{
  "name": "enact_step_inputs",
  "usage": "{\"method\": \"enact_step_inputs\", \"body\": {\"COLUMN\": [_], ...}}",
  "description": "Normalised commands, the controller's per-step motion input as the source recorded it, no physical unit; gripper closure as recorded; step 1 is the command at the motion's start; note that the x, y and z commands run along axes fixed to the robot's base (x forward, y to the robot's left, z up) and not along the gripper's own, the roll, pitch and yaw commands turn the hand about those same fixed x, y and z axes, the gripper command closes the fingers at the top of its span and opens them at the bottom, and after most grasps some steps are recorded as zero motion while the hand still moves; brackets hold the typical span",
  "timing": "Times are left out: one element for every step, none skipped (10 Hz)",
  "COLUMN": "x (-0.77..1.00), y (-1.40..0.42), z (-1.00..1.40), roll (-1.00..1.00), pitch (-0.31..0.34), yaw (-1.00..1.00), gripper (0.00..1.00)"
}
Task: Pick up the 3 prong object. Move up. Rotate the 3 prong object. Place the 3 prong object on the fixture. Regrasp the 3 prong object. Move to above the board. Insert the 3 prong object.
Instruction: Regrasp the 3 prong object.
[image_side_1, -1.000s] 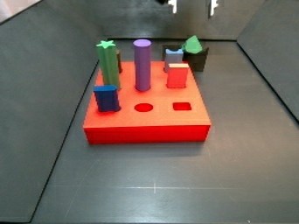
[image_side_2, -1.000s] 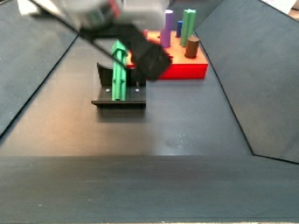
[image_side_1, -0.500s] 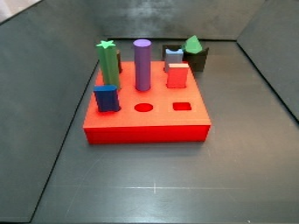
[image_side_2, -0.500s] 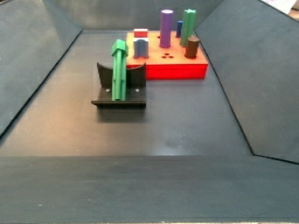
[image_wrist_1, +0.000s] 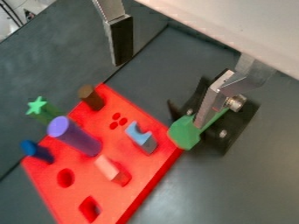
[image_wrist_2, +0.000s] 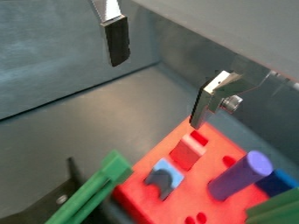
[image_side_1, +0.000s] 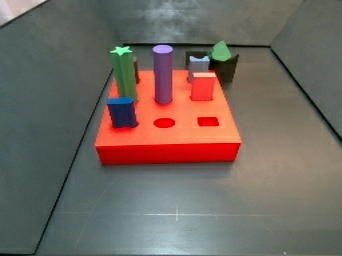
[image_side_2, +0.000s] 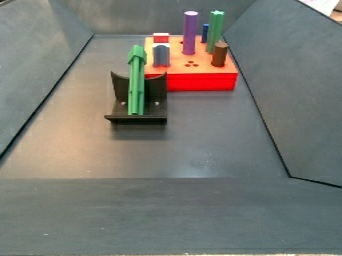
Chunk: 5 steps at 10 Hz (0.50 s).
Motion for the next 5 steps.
{"method": "enact_step_inputs", "body": {"x": [0.0,0.0,0.01,0.01,0.01], "y": [-0.02,-0.02,-0.02,-0.02,-0.02], "z": [0.01,0.01,0.0,0.01,0.01], "roll": [1.0,1.0,1.0,1.0,1.0], "pitch": [0.013,0.012,0.012,0.014,0.019], "yaw": [0.03,0.03,0.04,0.04,0.04], "gripper": [0.0,0.0,0.0,0.0,0.0]}}
